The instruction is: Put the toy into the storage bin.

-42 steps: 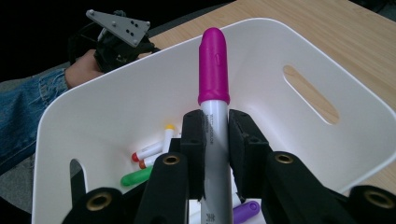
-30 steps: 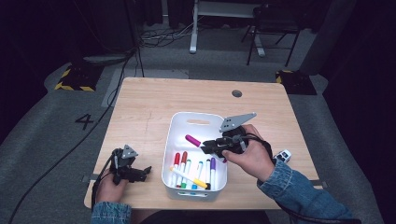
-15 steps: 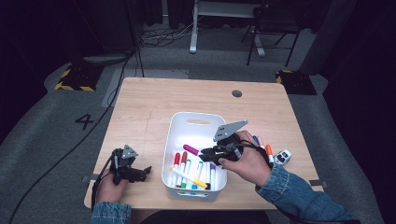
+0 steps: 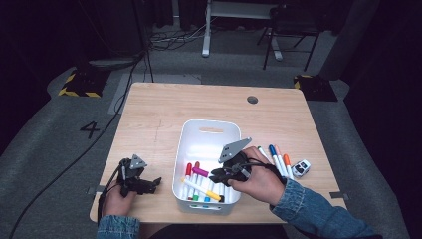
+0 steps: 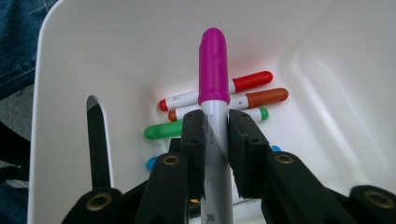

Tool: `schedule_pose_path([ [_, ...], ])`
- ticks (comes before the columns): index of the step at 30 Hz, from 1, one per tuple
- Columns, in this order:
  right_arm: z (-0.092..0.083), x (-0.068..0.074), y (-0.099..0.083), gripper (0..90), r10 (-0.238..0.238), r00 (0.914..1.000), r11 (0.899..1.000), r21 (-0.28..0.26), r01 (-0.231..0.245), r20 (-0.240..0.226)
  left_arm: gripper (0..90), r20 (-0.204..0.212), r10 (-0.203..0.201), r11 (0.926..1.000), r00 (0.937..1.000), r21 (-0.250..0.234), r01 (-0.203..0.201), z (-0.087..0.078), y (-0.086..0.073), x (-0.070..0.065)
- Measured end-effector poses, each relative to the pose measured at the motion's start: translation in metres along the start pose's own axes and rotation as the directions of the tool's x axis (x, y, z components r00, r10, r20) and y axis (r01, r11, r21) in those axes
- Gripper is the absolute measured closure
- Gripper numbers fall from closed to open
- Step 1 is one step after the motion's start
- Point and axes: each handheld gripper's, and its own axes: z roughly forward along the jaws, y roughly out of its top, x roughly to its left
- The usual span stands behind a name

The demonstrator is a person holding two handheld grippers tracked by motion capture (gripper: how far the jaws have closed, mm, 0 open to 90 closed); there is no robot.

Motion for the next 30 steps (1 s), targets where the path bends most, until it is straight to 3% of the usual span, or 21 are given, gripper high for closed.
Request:
schedule_pose_path([
  [5, 0.005, 0.006, 0.001, 75.3, -0.018, 0.9996, 0.999, 0.042, 0.019, -0.02, 0.0, 0.0, 0.0, 1.0, 1.0, 0.0, 0.0, 0.0, 0.0, 0.0],
  [7, 0.006, 0.007, 0.001, 67.1, -0.006, 0.999, 0.999, 0.037, 0.008, -0.043, 0.0, 0.0, 0.0, 1.0, 1.0, 0.0, 0.0, 0.0, 0.0, 0.0],
  [10, 0.004, 0.007, 0.002, 56.1, -0.002, 0.9994, 1.0, 0.005, 0.002, -0.036, 0.0, 0.002, 0.0, 1.0, 1.0, 0.001, 0.0, 0.0, 0.0, 0.0],
  [17, -0.012, 0.0, 0.005, 53.9, -0.012, 0.9999, 0.998, -0.06, 0.012, 0.009, 0.0, 0.001, 0.001, 1.0, 1.0, 0.0, -0.001, 0.0, 0.0, 0.0],
  [30, -0.046, -0.024, -0.006, 53.7, 0.073, 0.9938, 0.988, -0.138, -0.061, 0.084, 0.0, 0.002, 0.0, 1.0, 1.0, 0.001, 0.0, 0.0, 0.0, 0.0],
])
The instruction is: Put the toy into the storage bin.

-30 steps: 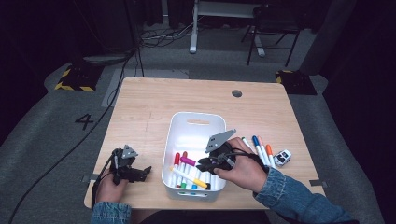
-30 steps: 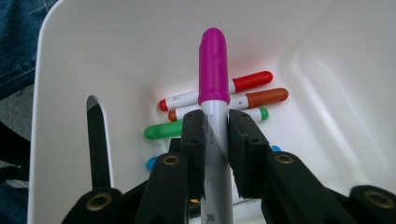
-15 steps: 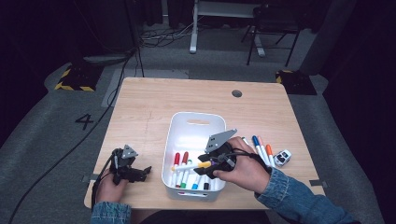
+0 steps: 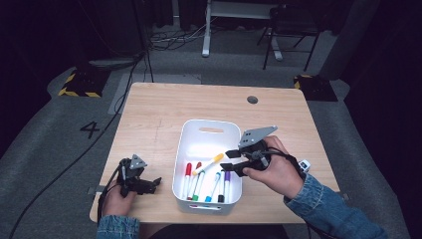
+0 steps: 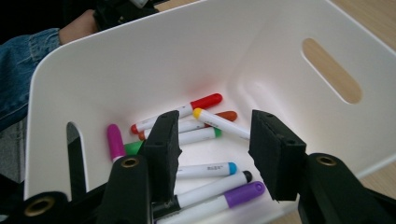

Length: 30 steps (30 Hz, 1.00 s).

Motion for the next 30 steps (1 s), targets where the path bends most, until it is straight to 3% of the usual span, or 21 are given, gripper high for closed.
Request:
schedule_pose_path([
  [8, -0.019, -0.022, -0.01, 54.5, 0.055, 0.9967, 0.998, -0.024, -0.054, 0.06, 0.0, 0.001, -0.001, 1.0, 1.0, 0.0, 0.001, 0.0, 0.0, 0.0],
  [14, -0.031, -0.039, -0.02, 56.4, 0.101, 0.9896, 0.995, -0.036, -0.098, 0.102, 0.0, -0.001, 0.001, 1.0, 1.0, -0.001, -0.001, 0.0, 0.0, 0.0],
  [21, -0.036, -0.063, -0.039, 60.9, 0.174, 0.9711, 0.985, -0.012, -0.174, 0.164, 0.0, -0.001, 0.0, 1.0, 1.0, -0.001, 0.0, 0.0, 0.0, 0.0],
  [30, -0.024, -0.094, -0.068, 66.0, 0.226, 0.9453, 0.968, 0.049, -0.244, 0.235, 0.0, -0.001, 0.001, 1.0, 1.0, 0.0, -0.001, 0.0, 0.0, 0.0],
])
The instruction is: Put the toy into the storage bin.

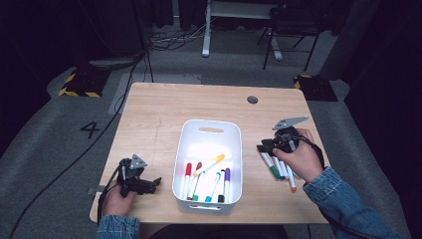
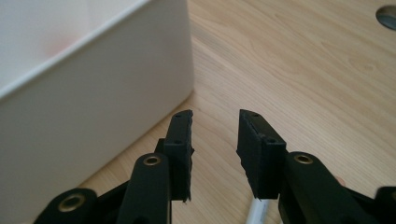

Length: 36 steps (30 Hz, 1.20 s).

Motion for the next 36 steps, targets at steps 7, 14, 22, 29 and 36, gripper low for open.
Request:
schedule_pose_path([
  [7, 0.02, -0.016, -0.014, 67.0, 0.038, 0.9983, 0.997, 0.062, -0.041, 0.045, 0.0, -0.001, -0.001, 1.0, 1.0, 0.0, 0.001, 0.0, 0.0, 0.0],
  [14, 0.038, -0.03, -0.027, 68.0, 0.077, 0.9943, 0.99, 0.116, -0.085, 0.074, 0.0, 0.001, -0.001, 1.0, 1.0, 0.0, 0.001, 0.0, 0.0, 0.0],
  [22, 0.055, -0.04, -0.04, 66.5, 0.105, 0.9915, 0.98, 0.163, -0.117, 0.077, 0.0, 0.0, 0.0, 1.0, 1.0, 0.0, 0.0, 0.0, 0.0, 0.0],
  [29, 0.067, -0.039, -0.05, 66.8, 0.125, 0.9894, 0.971, 0.194, -0.137, 0.075, 0.0, 0.001, -0.001, 1.0, 1.0, 0.0, 0.001, 0.0, 0.0, 0.0],
  [36, 0.075, -0.031, -0.053, 69.6, 0.132, 0.9887, 0.969, 0.2, -0.144, 0.071, 0.0, 0.002, -0.001, 1.0, 1.0, 0.0, 0.001, 0.0, 0.0, 0.0],
])
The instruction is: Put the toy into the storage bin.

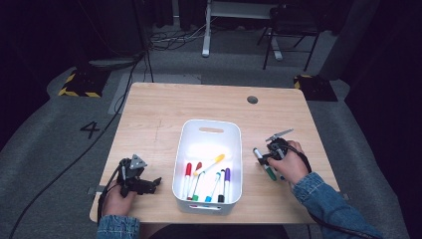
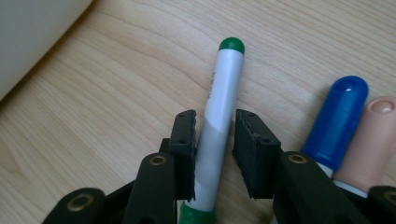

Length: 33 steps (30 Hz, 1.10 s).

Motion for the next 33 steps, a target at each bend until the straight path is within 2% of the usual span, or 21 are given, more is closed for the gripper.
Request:
schedule_pose_path([
  [4, 0.001, 0.007, 0.001, 76.4, -0.007, 1.0, 1.0, -0.001, 0.007, 0.001, 0.0, -0.002, 0.003, 1.0, 1.0, 0.001, -0.003, 0.0, 0.0, 0.0],
  [6, 0.002, 0.011, 0.001, 76.8, 0.0, 1.0, 1.0, -0.005, 0.0, 0.002, 0.0, -0.001, 0.0, 1.0, 1.0, -0.001, 0.0, 0.0, 0.0, 0.0],
  [8, 0.003, 0.014, 0.001, 76.8, 0.01, 0.9997, 1.0, -0.027, -0.011, -0.022, 0.0, -0.001, 0.001, 1.0, 1.0, 0.0, -0.001, 0.0, 0.0, 0.0],
  [14, 0.002, 0.02, 0.003, 77.0, 0.005, 0.998, 0.999, -0.04, -0.008, -0.063, 0.0, -0.002, 0.0, 1.0, 1.0, 0.0, 0.0, 0.0, 0.0, 0.0],
  [27, -0.031, 0.037, 0.018, 77.0, -0.051, 0.9946, 0.994, -0.101, 0.041, -0.09, 0.0, -0.001, 0.0, 1.0, 1.0, -0.001, 0.0, 0.0, 0.0, 0.0],
  [31, -0.044, 0.043, 0.023, 77.0, -0.083, 0.9911, 0.99, -0.122, 0.07, -0.104, 0.0, 0.001, -0.001, 1.0, 1.0, 0.0, 0.001, 0.0, 0.0, 0.0],
  [33, -0.049, 0.047, 0.025, 77.0, -0.08, 0.9901, 0.99, -0.127, 0.065, -0.116, 0.0, -0.001, 0.0, 1.0, 1.0, 0.0, 0.0, 0.0, 0.0, 0.0],
])
